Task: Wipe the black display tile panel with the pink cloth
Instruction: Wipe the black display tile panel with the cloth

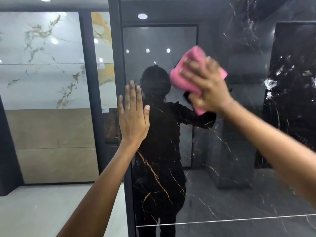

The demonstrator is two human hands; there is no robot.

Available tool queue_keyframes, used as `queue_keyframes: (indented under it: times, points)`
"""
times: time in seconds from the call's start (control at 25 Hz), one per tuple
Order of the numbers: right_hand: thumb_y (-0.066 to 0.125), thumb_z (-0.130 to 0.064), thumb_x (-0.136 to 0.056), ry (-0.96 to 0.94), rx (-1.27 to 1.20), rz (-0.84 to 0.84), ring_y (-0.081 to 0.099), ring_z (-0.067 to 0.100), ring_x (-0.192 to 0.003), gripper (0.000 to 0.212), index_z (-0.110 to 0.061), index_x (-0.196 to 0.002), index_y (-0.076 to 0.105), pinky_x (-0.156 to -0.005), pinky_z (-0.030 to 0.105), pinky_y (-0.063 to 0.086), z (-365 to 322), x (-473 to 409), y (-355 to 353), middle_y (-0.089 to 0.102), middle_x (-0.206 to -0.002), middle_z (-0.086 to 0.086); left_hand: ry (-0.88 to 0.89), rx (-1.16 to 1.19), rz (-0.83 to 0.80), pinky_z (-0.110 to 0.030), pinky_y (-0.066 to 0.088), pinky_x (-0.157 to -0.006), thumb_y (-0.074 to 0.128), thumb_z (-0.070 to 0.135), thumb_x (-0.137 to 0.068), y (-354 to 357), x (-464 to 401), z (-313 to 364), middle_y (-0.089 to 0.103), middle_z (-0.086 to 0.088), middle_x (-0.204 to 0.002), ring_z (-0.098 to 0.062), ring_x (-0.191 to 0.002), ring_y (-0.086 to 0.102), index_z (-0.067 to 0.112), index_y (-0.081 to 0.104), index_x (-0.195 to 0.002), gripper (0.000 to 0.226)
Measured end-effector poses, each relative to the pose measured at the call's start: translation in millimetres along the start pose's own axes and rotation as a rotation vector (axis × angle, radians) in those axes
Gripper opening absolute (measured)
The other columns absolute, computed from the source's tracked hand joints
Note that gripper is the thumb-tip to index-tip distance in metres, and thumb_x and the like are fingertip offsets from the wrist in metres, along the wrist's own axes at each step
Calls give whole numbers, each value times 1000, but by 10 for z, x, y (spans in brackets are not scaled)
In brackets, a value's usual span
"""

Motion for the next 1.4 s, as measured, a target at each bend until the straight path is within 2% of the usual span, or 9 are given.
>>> queue_keyframes:
  times: [0.2,0.28,0.4,0.48,0.76,1.0,1.08,1.28,1.4]
  points:
    - [60,-30,-76,-549,-11,-364,27,36,-139,65,-22,-138,41,-116,51,10,-1286,1517,328,46,-144,1,-12,0,-44,-41,4,-119,21,30,-101,30,285,29,13,-15,-159,-24,-147,7,4,10,-151,57]
    - [55,-24,-81,-470,-30,-297,28,33,-137,56,-21,-135,42,-115,51,13,-888,1633,189,43,-143,2,-20,-12,-49,-41,2,-119,18,32,-101,36,292,22,10,-14,-159,-25,-147,6,6,8,-151,58]
    - [53,-15,-76,106,-7,-32,38,39,-130,58,-17,-133,48,-109,56,24,192,1068,-160,46,-139,13,-21,-39,-32,-40,1,-119,13,34,-102,57,288,34,9,-13,-159,-25,-147,5,7,3,-151,58]
    - [55,-14,-71,251,-41,45,41,42,-129,61,-15,-132,52,-109,57,26,322,760,-213,48,-139,14,-17,-38,-26,-39,-1,-119,12,35,-101,61,313,30,9,-12,-159,-25,-147,6,8,0,-151,58]
    - [69,-26,-71,-634,-55,-419,13,31,-145,71,-25,-137,42,-119,47,5,-1401,2206,268,42,-145,-2,-4,-17,-43,-38,-2,-119,22,33,-101,34,290,-1,12,-13,-159,-26,-147,8,8,2,-151,59]
    - [56,-9,-71,179,-66,11,45,41,-124,55,-13,-126,58,-112,46,26,-154,841,-58,48,-133,10,-7,-27,-70,-42,3,-119,13,35,-101,15,279,19,12,-14,-159,-28,-147,10,6,5,-151,58]
    - [55,-13,-73,81,-84,35,40,39,-127,50,-9,-123,60,-111,46,24,-698,895,181,53,-132,15,11,23,-73,-41,2,-119,22,29,-101,-5,305,5,13,-14,-159,-27,-147,9,6,11,-151,57]
    - [58,-23,-72,-675,-14,-446,25,31,-138,66,-25,-137,43,-119,43,-2,-1732,2248,314,41,-146,0,95,37,-135,-41,-1,-119,28,24,-99,12,832,-274,12,-10,-159,-15,-147,-8,10,9,-152,58]
    - [53,-16,-74,-420,19,-275,31,33,-133,58,-20,-131,47,-116,46,14,-1117,1879,235,43,-140,5,174,78,-135,-38,-4,-119,29,22,-98,76,913,-384,13,-12,-158,-13,-146,-12,9,10,-151,58]
Point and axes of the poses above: each hand's wrist, its own x-axis away from the middle knuckle, its own y-axis out of the palm, z = x × y, the point moved 3 cm from there along -x, towards the middle knuckle
